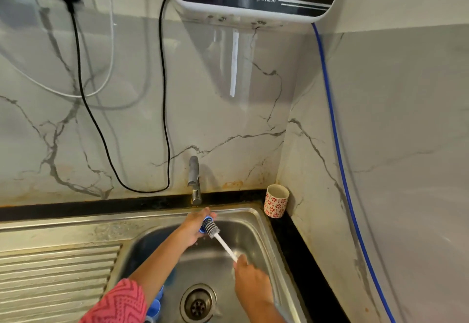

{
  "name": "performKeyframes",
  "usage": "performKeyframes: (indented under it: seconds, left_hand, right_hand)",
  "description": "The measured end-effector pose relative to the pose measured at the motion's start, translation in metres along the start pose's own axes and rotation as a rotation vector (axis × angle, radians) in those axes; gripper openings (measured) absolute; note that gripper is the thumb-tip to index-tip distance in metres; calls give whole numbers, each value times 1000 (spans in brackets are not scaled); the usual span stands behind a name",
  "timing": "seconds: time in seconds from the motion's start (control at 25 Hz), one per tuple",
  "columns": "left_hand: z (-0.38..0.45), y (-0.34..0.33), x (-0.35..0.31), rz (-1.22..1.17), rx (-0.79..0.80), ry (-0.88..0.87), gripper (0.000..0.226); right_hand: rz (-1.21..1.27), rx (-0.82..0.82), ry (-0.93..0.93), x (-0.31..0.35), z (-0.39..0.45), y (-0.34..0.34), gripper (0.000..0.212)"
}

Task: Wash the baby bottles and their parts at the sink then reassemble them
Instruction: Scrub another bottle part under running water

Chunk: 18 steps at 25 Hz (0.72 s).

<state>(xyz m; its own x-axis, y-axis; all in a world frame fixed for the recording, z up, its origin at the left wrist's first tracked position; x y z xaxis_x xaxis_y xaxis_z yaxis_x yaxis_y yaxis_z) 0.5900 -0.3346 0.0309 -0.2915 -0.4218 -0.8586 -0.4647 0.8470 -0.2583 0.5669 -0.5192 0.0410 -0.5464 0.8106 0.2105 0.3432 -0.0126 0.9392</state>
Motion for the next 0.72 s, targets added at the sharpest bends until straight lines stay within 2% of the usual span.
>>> performKeyframes:
  seconds: [0.12, 0.28, 0.44, 0.6, 0.72]
  left_hand:
    - [-6, -4, -18, 21, 34, -126, 33]
    - [-7, 12, -23, -43, 22, -190, 32]
    - [-15, 4, -27, -4, 57, -158, 36]
    - [-17, -1, -40, 103, 85, -224, 31]
    - [-18, 3, -43, 92, 42, -264, 33]
  right_hand:
    - [161, 17, 11, 6, -5, 6, 41]
    - [137, -43, 135, 14, -9, 33, 45]
    - [94, -97, 40, 3, -4, 43, 46]
    - [106, -130, 0, 6, -9, 27, 73]
    - [204, -61, 49, 11, -6, 18, 54]
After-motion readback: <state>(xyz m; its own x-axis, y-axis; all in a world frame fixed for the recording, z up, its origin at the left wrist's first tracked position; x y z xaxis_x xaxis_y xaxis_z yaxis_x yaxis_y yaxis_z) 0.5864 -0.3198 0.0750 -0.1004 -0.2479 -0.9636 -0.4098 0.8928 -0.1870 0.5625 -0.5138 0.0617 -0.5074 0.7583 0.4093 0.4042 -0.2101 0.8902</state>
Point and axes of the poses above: each hand's wrist, its own z-axis towards the middle knuckle, its own y-axis out of the back of the hand, x = y × z, the point moved 8 cm from there along z, towards the middle knuckle, and after that the axes turned 9 degrees about x, right-handed, at the moved point
